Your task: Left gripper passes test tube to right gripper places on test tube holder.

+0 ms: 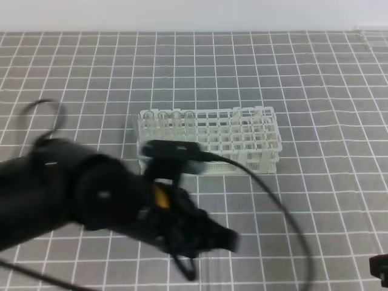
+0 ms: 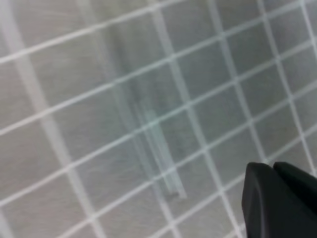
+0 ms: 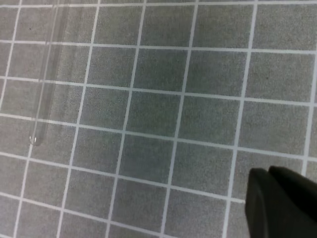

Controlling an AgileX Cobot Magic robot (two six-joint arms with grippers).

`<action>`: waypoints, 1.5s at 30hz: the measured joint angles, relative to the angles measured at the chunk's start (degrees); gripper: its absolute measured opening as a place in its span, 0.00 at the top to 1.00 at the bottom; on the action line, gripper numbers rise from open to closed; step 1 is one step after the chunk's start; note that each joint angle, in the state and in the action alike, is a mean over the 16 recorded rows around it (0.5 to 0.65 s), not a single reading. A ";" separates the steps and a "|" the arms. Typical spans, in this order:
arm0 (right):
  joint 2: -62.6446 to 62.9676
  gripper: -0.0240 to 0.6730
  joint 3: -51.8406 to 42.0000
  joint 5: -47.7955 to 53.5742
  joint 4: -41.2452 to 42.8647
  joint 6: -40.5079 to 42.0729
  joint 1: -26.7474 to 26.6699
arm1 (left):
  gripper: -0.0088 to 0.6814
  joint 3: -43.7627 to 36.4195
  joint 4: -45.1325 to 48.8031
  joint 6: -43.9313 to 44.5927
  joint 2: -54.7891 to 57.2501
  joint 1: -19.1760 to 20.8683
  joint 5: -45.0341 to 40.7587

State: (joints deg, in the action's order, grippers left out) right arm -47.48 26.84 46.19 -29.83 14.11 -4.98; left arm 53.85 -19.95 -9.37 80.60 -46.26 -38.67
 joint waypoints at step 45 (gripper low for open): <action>0.00 0.98 0.04 0.88 -0.02 0.03 0.00 | 0.31 13.78 13.15 -13.01 24.61 -8.96 -11.15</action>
State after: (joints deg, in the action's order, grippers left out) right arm -47.48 26.89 47.08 -29.84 14.14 -4.98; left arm 67.62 -6.80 -22.39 105.21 -55.22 -49.82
